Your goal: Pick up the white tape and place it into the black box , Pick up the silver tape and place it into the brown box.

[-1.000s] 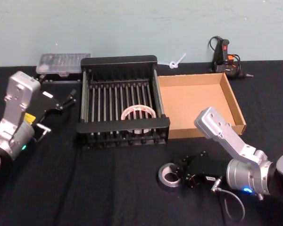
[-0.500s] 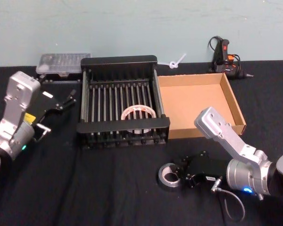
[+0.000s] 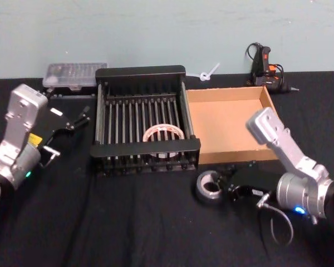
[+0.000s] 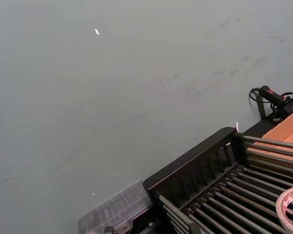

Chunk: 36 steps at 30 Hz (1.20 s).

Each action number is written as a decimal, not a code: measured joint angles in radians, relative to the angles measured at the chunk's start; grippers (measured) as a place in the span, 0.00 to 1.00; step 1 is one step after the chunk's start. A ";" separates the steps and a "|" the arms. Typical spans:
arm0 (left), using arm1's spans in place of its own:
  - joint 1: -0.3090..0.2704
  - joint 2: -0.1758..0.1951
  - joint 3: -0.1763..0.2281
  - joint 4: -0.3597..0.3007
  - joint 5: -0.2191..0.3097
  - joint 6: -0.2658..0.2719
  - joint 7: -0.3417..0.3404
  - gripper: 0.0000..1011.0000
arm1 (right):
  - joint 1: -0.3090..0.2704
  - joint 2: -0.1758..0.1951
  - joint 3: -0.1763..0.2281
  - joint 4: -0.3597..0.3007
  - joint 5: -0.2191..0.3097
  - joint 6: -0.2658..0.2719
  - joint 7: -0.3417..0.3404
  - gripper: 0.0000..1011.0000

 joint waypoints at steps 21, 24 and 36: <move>0.000 0.000 0.000 0.000 0.000 0.000 0.000 0.99 | 0.077 -0.071 0.128 0.069 0.005 -0.017 -0.107 0.15; 0.000 0.000 0.000 0.000 0.000 0.000 0.000 0.99 | 0.097 -0.086 0.133 0.099 -0.007 -0.013 -0.116 0.15; 0.000 0.000 0.000 0.000 0.000 0.000 0.000 0.99 | 0.149 -0.140 0.158 0.198 -0.039 -0.005 -0.129 0.15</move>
